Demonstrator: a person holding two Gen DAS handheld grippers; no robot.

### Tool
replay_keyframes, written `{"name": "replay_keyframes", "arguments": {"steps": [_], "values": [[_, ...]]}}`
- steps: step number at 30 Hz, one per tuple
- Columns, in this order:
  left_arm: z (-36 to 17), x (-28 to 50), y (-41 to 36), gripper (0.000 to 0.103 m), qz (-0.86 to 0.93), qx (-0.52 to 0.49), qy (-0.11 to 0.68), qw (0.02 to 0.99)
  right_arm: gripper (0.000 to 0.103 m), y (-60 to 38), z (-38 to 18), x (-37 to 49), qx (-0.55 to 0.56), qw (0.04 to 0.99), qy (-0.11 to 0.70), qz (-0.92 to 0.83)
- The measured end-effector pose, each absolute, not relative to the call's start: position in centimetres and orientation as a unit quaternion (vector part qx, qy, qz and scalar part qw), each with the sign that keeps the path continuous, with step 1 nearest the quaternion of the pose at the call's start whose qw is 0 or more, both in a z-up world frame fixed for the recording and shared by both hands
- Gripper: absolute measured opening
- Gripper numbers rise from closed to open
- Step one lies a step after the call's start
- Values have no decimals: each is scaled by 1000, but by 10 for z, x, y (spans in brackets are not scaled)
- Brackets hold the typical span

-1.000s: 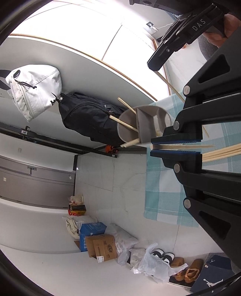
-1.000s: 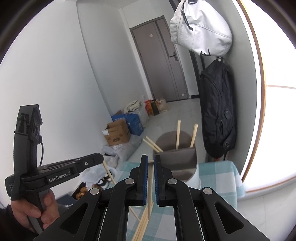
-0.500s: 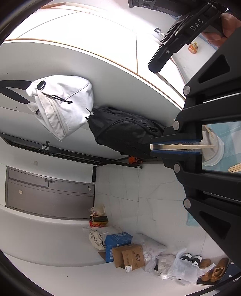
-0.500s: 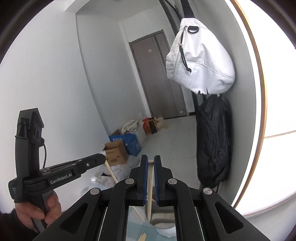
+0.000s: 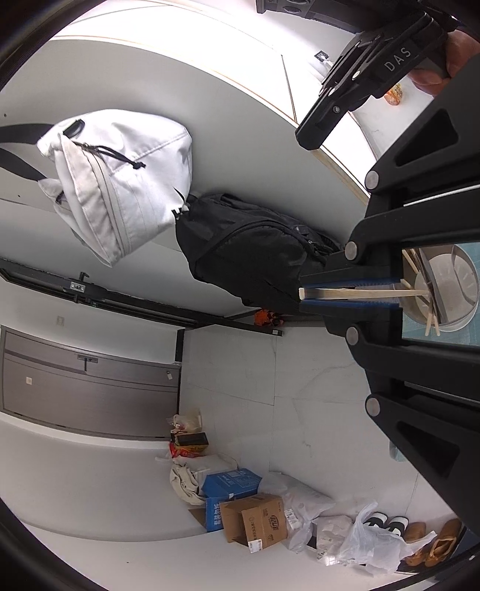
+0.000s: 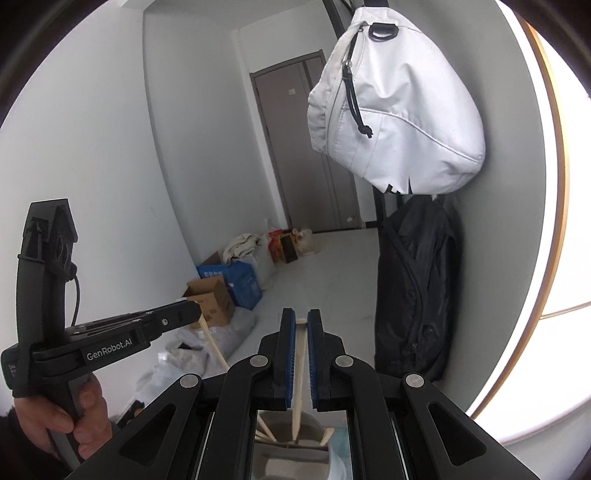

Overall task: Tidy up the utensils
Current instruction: 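Lower the sticks into the holder and open both grippers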

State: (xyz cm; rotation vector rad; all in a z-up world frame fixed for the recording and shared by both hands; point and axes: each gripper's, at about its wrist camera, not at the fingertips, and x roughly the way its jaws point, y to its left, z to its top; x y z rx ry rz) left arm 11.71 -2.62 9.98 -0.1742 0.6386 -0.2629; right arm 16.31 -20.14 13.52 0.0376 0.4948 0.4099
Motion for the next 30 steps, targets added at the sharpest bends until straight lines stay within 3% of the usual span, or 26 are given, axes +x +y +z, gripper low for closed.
{"name": "replay_keyframes", "arguments": {"steps": [17,22,26,30], "values": [[54,136,-17,2,-174,-121,384,899,9,-181,82,191,17,912,332,239],[45,135,-14,16,-190,-125,413,882,9,-182,70,191,40,896,356,264],[48,129,-4,18,-169,-132,412,885,10,-190,66,186,62,895,362,253],[48,121,3,32,-145,-131,403,894,21,-195,69,177,70,901,355,240]]}}
